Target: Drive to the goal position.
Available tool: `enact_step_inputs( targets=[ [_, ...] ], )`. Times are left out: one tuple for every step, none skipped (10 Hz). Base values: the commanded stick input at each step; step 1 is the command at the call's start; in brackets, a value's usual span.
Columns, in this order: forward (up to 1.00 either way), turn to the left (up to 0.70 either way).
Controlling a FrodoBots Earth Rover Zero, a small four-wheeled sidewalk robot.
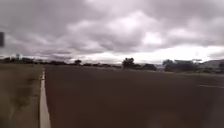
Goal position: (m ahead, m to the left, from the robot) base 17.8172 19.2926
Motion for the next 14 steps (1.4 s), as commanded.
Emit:
enact_step_inputs(
  targets=[
    [0.00,0.00],
    [0.00,0.00],
    [0.00,0.00],
    [0.10,0.00],
    [0.85,0.00],
    [0.85,0.00],
    [0.85,0.00],
    [0.85,0.00],
    [0.36,0.00],
    [0.00,0.00],
    [0.00,0.00],
    [0.00,0.32],
    [0.00,0.68],
    [0.00,0.85]
  ],
)
